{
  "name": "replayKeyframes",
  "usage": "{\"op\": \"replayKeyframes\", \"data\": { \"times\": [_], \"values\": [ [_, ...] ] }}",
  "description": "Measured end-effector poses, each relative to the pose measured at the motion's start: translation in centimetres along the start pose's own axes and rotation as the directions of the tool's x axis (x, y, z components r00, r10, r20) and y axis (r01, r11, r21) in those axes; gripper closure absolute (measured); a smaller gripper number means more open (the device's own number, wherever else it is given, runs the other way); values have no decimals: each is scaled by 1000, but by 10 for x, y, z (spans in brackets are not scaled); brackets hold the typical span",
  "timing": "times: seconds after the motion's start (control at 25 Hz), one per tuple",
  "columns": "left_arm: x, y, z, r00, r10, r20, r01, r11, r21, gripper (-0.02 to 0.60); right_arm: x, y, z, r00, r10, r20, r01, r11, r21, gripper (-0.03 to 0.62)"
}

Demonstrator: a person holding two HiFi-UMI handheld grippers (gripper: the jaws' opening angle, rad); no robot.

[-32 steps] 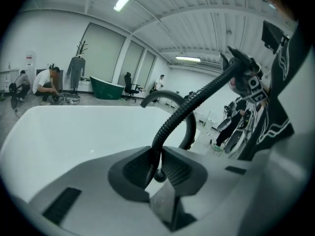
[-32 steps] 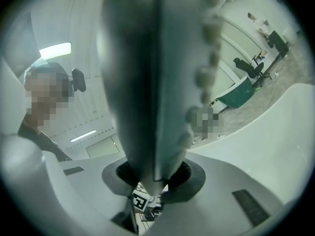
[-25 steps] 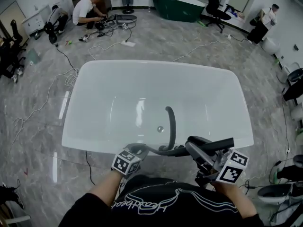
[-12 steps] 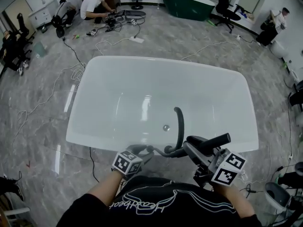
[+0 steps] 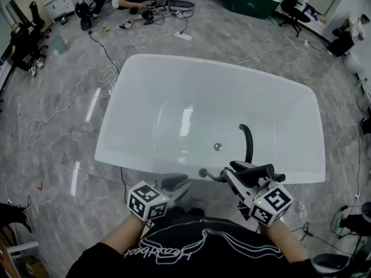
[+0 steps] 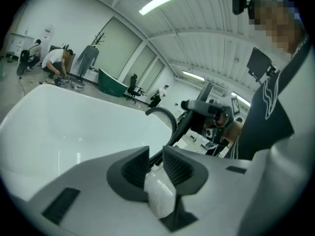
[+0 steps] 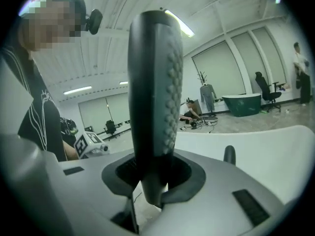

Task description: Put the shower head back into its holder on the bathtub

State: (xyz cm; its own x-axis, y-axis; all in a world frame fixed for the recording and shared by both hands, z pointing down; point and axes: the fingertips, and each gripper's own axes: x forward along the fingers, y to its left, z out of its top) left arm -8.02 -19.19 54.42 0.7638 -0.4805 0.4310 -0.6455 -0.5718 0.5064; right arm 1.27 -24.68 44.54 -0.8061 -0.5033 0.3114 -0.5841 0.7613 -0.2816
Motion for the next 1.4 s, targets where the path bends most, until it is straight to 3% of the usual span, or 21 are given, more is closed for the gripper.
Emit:
{"op": "replayKeyframes", "data": {
  "times": [0.08,0.2,0.28,0.44,1.04,1.4],
  "values": [
    [-18,-2,9,999,-30,19,29,999,18,520,13,2,-9,999,-40,-16,40,999,-25,491],
    [-43,-6,18,996,-72,46,70,996,48,525,25,2,-26,995,-98,-29,96,994,-52,491],
    [-58,-6,24,995,-79,65,75,995,67,574,32,2,-34,991,-127,-30,124,990,-69,491],
    [-78,-7,22,991,-120,65,114,989,91,575,45,-9,-55,980,-194,-43,190,979,-75,491],
    [-124,33,-6,995,-87,57,86,996,12,575,101,-57,-184,917,-358,-178,361,932,-16,491],
    [-130,47,-16,996,-72,52,73,997,-33,577,116,-65,-232,873,-393,-289,395,917,-52,491]
  ]
}}
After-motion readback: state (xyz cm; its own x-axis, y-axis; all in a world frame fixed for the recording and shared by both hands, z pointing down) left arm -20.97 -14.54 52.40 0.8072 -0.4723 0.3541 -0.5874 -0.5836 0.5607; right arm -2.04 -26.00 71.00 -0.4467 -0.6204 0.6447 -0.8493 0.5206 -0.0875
